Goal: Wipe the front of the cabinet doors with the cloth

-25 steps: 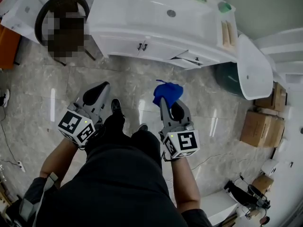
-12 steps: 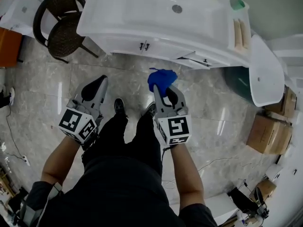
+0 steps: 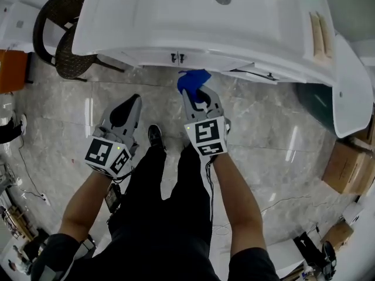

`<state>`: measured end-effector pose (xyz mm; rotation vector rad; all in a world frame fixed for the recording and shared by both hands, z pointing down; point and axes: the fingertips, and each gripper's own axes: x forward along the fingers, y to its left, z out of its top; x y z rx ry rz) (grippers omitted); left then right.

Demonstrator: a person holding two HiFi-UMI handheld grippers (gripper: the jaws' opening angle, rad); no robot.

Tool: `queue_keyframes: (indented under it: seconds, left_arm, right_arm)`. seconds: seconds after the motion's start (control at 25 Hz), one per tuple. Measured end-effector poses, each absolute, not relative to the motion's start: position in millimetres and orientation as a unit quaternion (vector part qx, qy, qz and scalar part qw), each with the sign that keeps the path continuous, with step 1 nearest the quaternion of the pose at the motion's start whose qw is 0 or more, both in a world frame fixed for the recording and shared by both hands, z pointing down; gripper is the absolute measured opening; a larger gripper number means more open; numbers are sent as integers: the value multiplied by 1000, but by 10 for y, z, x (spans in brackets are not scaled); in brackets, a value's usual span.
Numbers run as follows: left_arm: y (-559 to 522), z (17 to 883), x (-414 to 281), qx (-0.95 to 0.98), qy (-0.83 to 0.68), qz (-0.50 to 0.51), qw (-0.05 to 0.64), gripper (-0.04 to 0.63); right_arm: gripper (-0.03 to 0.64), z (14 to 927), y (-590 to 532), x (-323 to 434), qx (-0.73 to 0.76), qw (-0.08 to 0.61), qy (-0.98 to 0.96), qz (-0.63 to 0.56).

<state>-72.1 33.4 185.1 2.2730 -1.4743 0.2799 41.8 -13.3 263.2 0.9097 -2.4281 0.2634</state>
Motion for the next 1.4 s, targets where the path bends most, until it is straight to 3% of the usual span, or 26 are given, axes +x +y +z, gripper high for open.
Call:
queue_keyframes:
  seconds: [0.32, 0.72, 1.04, 1.4]
  left_arm:
    - [115, 2560, -552, 824, -508, 119, 220, -2]
    - [191, 3017, -498, 822, -499, 133, 240, -2]
    - [181, 3051, -238, 825, -492, 140, 239, -2]
    - [231, 3084, 206, 833, -481, 134, 237, -2]
  right_arm:
    - [58, 3663, -537, -25, 299, 315, -896, 94]
    - [58, 4060, -849, -300, 304, 296, -897, 123]
    - [58, 4101, -1082, 63, 321, 297, -892, 113]
    - [58, 4324, -1215, 996, 377, 307, -865, 124]
